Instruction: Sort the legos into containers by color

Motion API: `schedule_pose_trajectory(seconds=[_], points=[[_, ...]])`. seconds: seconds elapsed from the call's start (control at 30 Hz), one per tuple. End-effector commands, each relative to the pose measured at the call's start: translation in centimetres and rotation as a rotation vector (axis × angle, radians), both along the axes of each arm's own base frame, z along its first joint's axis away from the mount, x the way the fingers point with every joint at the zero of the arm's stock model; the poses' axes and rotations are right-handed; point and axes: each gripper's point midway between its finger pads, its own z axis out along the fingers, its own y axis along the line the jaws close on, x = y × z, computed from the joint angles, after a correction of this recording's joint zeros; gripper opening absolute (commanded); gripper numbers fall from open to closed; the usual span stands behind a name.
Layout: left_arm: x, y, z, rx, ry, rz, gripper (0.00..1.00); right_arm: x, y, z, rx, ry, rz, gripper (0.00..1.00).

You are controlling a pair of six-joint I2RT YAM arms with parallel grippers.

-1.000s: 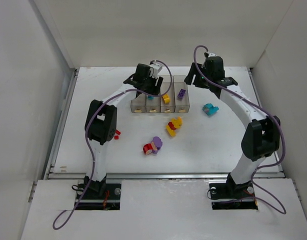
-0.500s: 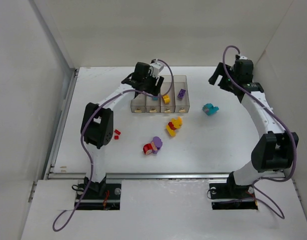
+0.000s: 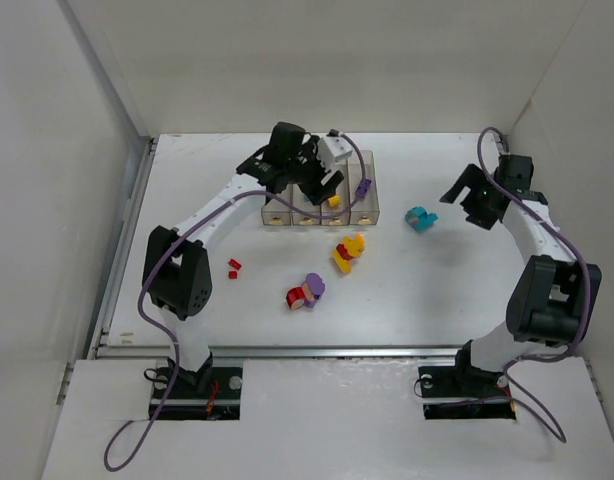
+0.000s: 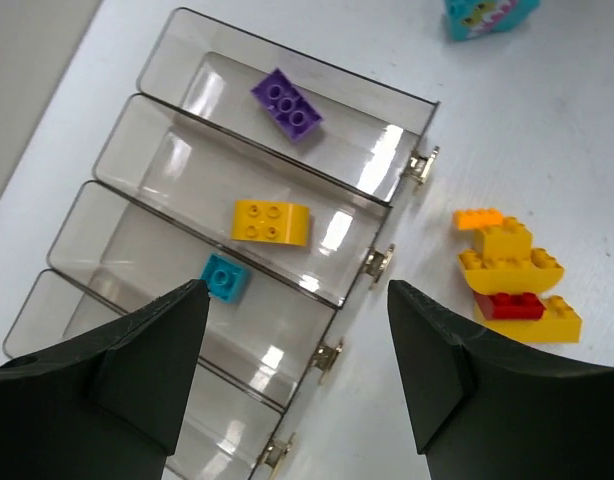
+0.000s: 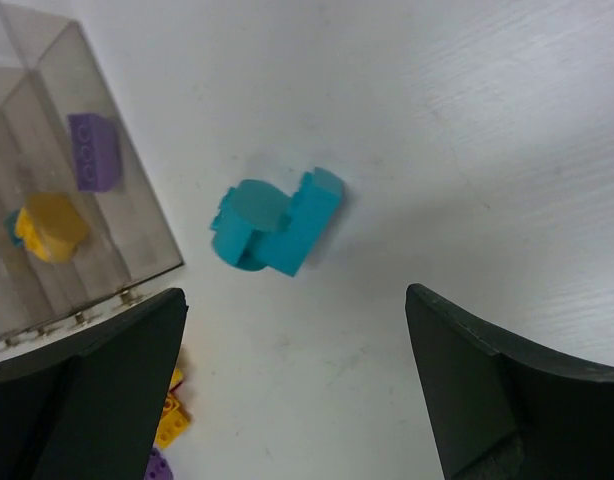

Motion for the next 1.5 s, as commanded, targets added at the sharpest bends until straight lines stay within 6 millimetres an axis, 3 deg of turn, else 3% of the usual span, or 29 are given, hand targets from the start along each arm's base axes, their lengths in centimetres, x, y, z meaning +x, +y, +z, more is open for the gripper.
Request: schedule_pose_trajectory(seconds=[0.0, 0.03, 0.1, 0.13, 0.17, 0.27, 0.3, 0.5, 0.7, 0.87, 1.0, 1.07, 1.2, 1.4, 1.47], points=[[-2.1, -0.7, -0.7, 0.035, 0.005, -0.083, 0.70, 2.6, 4.4, 4.6, 0.075, -0.203, 0.186, 0.95], [-2.5, -1.1, -0.3, 0.031, -0.003, -0.093, 0.70, 3.0, 4.7, 5.2, 0.020, -0.221, 0.237, 0.95], [-2.8, -0.7, -1.0, 0.045, 0.008, -0.084, 0.70, 2.5, 4.3, 3.1, -0.159, -0.133, 0.356, 0.96], [-2.8, -0.7, -1.2, 0.044, 0.007, -0.084, 0.70, 3.1, 4.2, 3.4, -0.247, -0.118, 0.384, 0.96], [-3.2, -0.8, -1.3, 0.051, 0.007, -0.086, 0.70, 2.4, 3.9, 1.2, -0.305, -0.027, 0.457, 0.97], [-3.4, -0.7, -1.7, 0.055, 0.014, -0.086, 0.70, 3.4, 4.0, 0.6, -0.355, 0.012, 0.512, 0.99], [-3.2, -0.8, -1.5, 0.051, 0.007, -0.086, 0.70, 3.6, 3.7, -1.1, -0.367, 0.060, 0.530, 0.99], [-3.2, -0.5, -0.8, 0.046, -0.011, -0.064, 0.70, 3.7, 5.7, -5.0, -0.480, 0.175, 0.680, 1.00], [-3.5, -0.1, -1.7, 0.059, 0.001, -0.057, 0.70, 3.6, 8.7, -6.0, -0.531, 0.142, 0.767, 1.00], [-3.4, 0.0, -1.7, 0.060, 0.005, -0.045, 0.70, 4.3, 8.4, -7.3, -0.581, 0.182, 0.742, 0.99], [-3.3, 0.2, -1.8, 0.064, 0.002, -0.037, 0.70, 4.7, 8.2, -6.6, -0.683, 0.195, 0.710, 0.97], [-3.3, 0.2, -1.8, 0.064, 0.002, -0.037, 0.70, 4.7, 8.1, -6.5, -0.729, 0.203, 0.708, 0.94], [-3.2, 0.3, -2.0, 0.069, 0.000, -0.030, 0.70, 4.7, 9.3, -7.1, -0.698, 0.190, 0.752, 0.67], [-3.1, 0.4, -2.1, 0.075, -0.004, -0.020, 0.70, 4.4, 10.2, -8.2, -0.644, 0.195, 0.782, 0.64], [-3.1, 0.5, -1.6, 0.071, -0.012, -0.019, 0.70, 4.7, 10.4, -8.2, -0.637, 0.189, 0.787, 0.47]])
